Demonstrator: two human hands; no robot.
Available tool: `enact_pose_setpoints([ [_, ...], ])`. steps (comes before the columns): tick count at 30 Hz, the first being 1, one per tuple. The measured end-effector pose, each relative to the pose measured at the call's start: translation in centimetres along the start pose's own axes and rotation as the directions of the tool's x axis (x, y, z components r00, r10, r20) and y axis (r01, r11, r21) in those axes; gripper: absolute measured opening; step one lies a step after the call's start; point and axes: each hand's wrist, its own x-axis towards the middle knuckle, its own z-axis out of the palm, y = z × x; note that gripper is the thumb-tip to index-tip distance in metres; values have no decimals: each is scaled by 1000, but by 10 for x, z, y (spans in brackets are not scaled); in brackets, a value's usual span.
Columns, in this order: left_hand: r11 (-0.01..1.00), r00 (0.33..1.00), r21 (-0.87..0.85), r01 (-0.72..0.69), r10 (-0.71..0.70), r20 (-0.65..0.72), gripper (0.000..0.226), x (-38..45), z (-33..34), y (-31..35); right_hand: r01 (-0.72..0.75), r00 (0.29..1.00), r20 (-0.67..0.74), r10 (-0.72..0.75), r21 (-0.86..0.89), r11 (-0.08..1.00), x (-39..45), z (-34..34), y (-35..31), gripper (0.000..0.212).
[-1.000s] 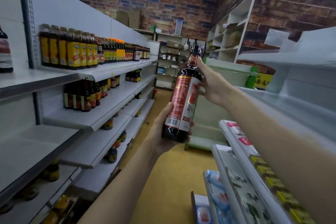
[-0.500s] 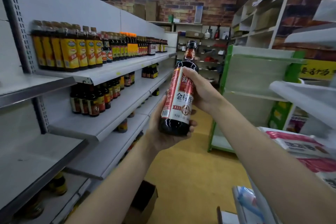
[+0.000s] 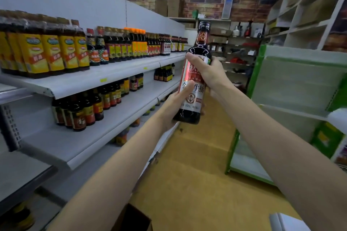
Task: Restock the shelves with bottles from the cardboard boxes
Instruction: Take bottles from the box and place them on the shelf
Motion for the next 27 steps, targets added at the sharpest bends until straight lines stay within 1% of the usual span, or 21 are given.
enact_pose_setpoints([
  [2, 999, 999, -35, 3, -4, -35, 99, 27, -3, -15, -9, 1000, 27, 9, -30, 1000, 28, -6, 19, 67],
  [5, 998, 998, -59, 4, -7, -56, 95, 69, -18, -40, -72, 992, 97, 86, -137, 988, 70, -13, 48, 85],
  [6, 998, 998, -62, 9, -12, -63, 92, 83, -24, -48, -79, 986, 132, 101, -167, 983, 85, -15, 58, 87],
  [7, 998, 997, -68, 13, -18, -73, 88, 98, -31, -56, -84, 980, 165, 114, -178, 980, 101, -18, 69, 84],
  [8, 996, 997, -90, 11, -19, -81, 82, 113, -39, -63, -91, 974, 193, 121, -156, 984, 117, -21, 80, 77],
  [10, 986, 997, -169, -4, -9, -79, 65, 144, -53, -76, -146, 962, 230, 148, -26, 989, 151, -29, 101, 61],
  [12, 975, 998, -222, -19, 7, -59, 53, 181, -70, -82, -217, 949, 257, 183, 110, 970, 186, -34, 120, 58],
  [14, 968, 999, -251, -24, 14, -41, 49, 217, -85, -87, -260, 940, 271, 206, 185, 948, 220, -37, 137, 60],
  [16, 967, 1000, -255, -20, 16, -19, 53, 254, -99, -88, -273, 942, 264, 208, 241, 931, 256, -38, 153, 60],
  [20, 961, 1000, -277, -18, 23, 15, 73, 321, -119, -100, -312, 939, 236, 249, 281, 908, 321, -46, 187, 68],
  [22, 956, 1000, -294, -4, 11, 24, 73, 353, -127, -110, -335, 933, 236, 272, 295, 895, 354, -54, 206, 73],
  [24, 960, 1000, -280, 15, -9, 24, 64, 386, -137, -125, -353, 927, 242, 286, 316, 880, 387, -64, 228, 77],
  [25, 964, 1000, -266, 21, -14, 26, 63, 403, -141, -132, -358, 927, 237, 291, 326, 875, 402, -69, 240, 77],
  [27, 974, 999, -225, 31, -26, 25, 73, 438, -147, -146, -361, 929, 212, 304, 337, 869, 436, -81, 263, 76],
])
